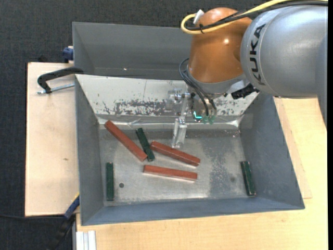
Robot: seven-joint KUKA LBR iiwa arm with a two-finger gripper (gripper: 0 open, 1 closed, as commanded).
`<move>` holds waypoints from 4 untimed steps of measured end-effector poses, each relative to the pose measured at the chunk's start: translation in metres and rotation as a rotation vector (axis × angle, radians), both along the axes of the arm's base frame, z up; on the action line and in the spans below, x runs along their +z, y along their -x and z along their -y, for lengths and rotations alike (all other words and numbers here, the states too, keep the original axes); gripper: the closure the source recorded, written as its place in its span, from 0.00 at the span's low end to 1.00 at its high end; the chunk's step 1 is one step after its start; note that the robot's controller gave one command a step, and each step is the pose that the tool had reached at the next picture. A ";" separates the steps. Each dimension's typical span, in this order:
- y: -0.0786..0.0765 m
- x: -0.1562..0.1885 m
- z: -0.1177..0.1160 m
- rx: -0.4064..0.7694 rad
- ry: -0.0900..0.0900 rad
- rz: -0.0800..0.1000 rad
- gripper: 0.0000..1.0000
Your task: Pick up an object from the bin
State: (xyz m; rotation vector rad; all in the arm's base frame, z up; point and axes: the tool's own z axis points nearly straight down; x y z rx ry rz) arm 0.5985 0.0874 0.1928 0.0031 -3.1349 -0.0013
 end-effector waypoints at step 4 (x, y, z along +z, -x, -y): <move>0.012 -0.122 0.001 0.411 -0.002 0.008 1.00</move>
Offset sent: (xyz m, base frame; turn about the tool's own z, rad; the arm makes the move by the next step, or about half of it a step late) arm -0.0345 -0.0180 -0.1228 -0.1705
